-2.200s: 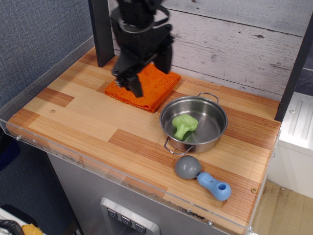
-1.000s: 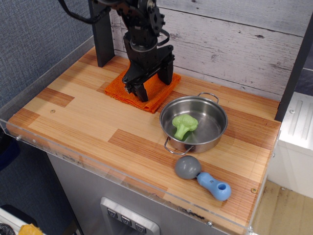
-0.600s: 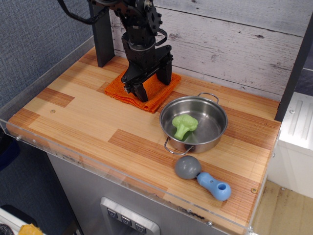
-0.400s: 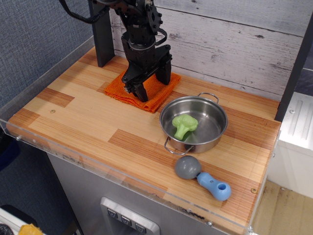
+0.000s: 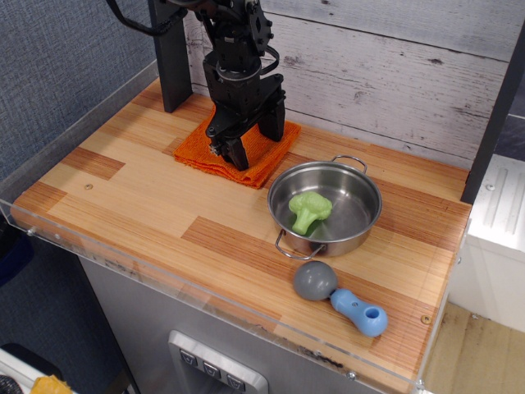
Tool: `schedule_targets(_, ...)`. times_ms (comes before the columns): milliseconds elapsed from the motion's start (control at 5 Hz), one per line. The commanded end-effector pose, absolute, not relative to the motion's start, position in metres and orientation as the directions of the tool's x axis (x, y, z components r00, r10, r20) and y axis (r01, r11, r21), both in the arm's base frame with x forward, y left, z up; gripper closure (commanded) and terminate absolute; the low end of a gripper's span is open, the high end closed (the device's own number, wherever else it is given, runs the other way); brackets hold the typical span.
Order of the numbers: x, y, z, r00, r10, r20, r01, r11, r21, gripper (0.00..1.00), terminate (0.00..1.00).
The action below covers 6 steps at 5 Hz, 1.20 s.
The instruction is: Move the Orange cloth towards the edge of the table
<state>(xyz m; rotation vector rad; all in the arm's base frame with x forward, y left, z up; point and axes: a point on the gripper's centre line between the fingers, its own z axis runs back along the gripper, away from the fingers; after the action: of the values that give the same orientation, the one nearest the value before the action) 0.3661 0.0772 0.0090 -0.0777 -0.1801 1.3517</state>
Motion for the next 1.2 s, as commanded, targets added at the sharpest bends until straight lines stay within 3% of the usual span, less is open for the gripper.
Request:
schedule_targets(0,0.324,0.077,0.001,0.148,0.986,0.073,-0.987,0.152,-0.048,0.00,0.00)
schedule_targets(400,0.287,0.081,0.007,0.095,0.991,0.095,-0.995,0.097,-0.011,0.00,0.00)
schedule_targets(1000,0.234,0.077,-0.011,-0.028,0.997,0.072,-0.999,-0.029,0.013,0.00,0.00)
